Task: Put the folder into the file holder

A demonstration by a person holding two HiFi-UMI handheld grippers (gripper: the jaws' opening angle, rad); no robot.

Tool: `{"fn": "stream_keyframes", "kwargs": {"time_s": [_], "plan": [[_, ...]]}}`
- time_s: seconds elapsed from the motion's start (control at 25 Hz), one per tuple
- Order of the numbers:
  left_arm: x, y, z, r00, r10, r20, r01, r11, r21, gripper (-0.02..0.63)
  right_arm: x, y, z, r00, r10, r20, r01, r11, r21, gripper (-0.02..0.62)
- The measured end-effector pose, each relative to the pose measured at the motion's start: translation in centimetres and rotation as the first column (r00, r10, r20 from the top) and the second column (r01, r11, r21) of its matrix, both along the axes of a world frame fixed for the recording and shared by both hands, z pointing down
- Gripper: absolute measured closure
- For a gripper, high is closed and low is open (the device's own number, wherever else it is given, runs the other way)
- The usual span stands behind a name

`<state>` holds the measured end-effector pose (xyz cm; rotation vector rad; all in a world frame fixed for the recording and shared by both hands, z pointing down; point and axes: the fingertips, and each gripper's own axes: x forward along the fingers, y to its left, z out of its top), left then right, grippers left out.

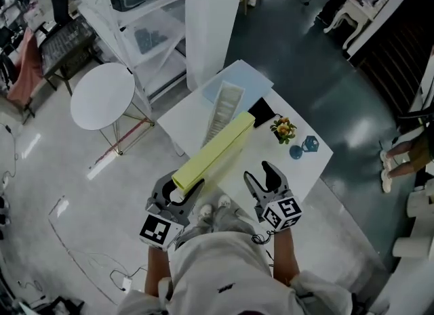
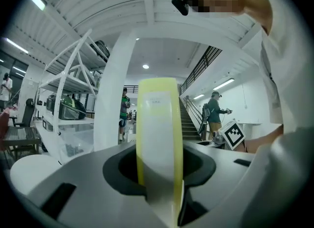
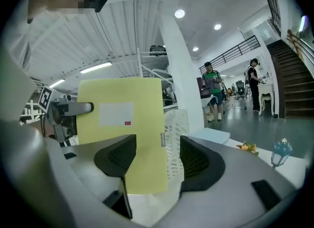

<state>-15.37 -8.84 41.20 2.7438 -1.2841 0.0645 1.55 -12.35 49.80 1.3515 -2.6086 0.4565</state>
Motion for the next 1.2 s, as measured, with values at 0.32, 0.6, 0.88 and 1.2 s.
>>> {"fn": "stream_keyframes", "kwargs": {"time_s": [0.32,0.6,0.88,1.2], "plan": [[-2.8,1.2,-2.7,0.994,-0.106,-0.022,0.106,0.994,0.037,0.433,-2.2,-0.9,-0.4,0.997,-0.081,0.012,0.081,0.997,0.004,0.316],[-2.9,-1.1,-2.9,0.977,-0.214,0.012,0.212,0.971,0.112,0.433,-2.9,-1.6,-0.8,0.993,-0.117,0.012,0.116,0.993,0.019,0.319],[-1.1,-4.6,-2.7,0.961,-0.274,-0.028,0.274,0.947,0.167,0.433,-2.3,-2.5,-1.0,0.992,-0.129,0.008,0.129,0.991,0.017,0.319],[0.0,-8.5,-0.6,0.922,-0.379,-0.085,0.388,0.908,0.161,0.433,-1.3,-3.7,0.1,0.992,-0.125,0.003,0.125,0.992,0.004,0.327]]}}
